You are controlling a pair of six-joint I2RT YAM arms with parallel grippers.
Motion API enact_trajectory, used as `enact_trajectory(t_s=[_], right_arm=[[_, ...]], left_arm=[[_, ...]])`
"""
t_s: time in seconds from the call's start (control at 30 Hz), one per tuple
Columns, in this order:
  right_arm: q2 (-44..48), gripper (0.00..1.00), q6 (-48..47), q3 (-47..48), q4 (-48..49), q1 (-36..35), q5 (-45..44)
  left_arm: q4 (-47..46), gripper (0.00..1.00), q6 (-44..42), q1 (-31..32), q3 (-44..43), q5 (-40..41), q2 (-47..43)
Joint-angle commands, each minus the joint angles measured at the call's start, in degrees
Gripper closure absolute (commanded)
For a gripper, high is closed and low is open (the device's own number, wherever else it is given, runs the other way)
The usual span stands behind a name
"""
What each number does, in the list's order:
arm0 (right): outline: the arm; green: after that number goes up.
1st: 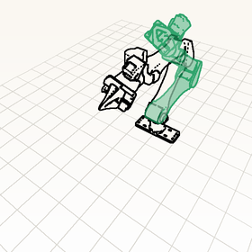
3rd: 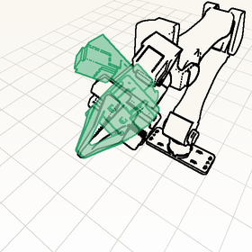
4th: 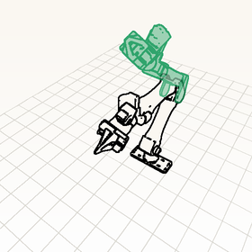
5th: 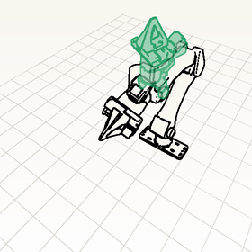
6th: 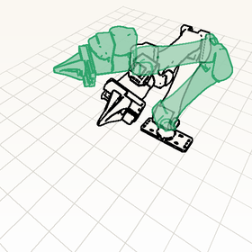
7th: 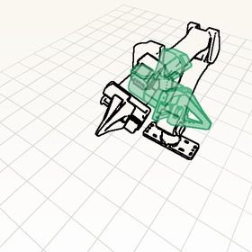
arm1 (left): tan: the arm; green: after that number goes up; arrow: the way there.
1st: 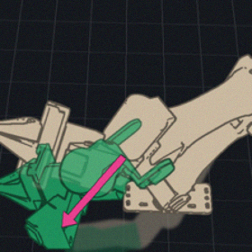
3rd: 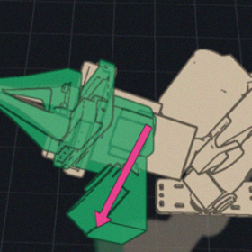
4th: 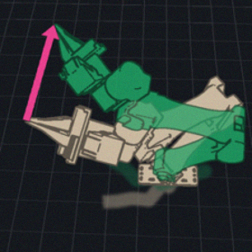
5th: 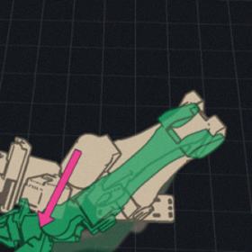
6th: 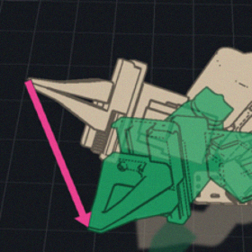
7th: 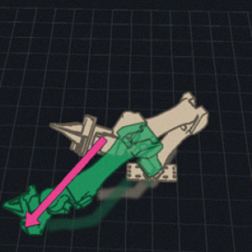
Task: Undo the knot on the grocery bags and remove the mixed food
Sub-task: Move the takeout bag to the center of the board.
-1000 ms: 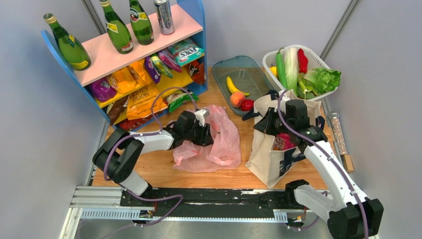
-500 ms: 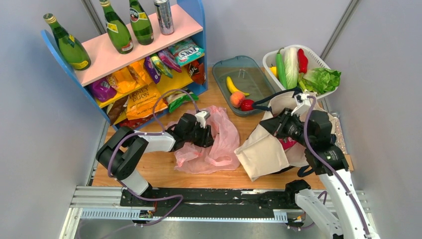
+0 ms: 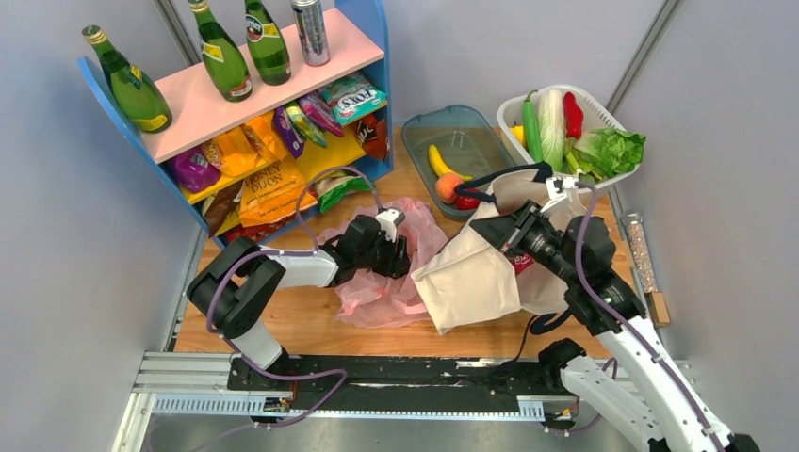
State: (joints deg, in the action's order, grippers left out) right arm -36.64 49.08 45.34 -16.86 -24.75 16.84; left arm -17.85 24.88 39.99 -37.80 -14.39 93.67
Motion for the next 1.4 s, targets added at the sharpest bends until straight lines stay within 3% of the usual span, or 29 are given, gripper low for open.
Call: enact_trajectory(t_s=[0.0,0.2,0.27,0.4,0.47,0.63,0.8,1.07,1.23,1.37], right_arm=[[-2.4,1.00,2.4,0.2,13.9,-6.2,-8.8],[-8.5,0.98,2.3,-1.7,20.0,-9.4,-12.3],[-10.2,0.83,1.6,-1.5,21.1,-9.4,-12.2],[-11.7,0.37,-1.9,0.2,21.0,-9.4,-12.3],[-11.5,0.19,-5.0,1.7,19.1,-9.4,-13.1],[-10.2,0.00,-13.9,5.1,12.2,-9.4,-18.7],[-11.4,0.00,-22.8,10.2,1.3,-9.3,-27.3],[-11.2,0.00,-32.5,15.3,-6.9,-9.3,-37.5],[-11.7,0.00,-35.8,17.2,-11.7,-9.3,-46.5],[-10.2,0.00,-36.3,16.9,-12.8,-9.3,-48.1]], left_arm=[[4.0,0.41,-0.7,0.4,-1.5,1.8,-2.3],[13.5,0.22,-1.5,0.4,-3.1,4.0,-15.1],[18.7,0.18,-3.1,0.4,-3.9,7.5,-20.1],[29.2,0.11,-6.3,0.5,-6.0,15.6,-28.8],[32.5,0.09,-7.8,0.4,-7.1,17.1,-32.6],[36.6,0.07,-10.7,0.5,-13.0,14.4,-38.9],[34.1,0.07,-11.4,0.4,-19.6,7.0,-37.0],[29.0,0.07,-11.8,0.5,-33.1,-0.4,-21.9],[35.7,0.05,-16.0,0.6,-43.9,4.6,-8.5],[40.6,0.03,-19.1,0.7,-50.9,8.7,-0.3]])
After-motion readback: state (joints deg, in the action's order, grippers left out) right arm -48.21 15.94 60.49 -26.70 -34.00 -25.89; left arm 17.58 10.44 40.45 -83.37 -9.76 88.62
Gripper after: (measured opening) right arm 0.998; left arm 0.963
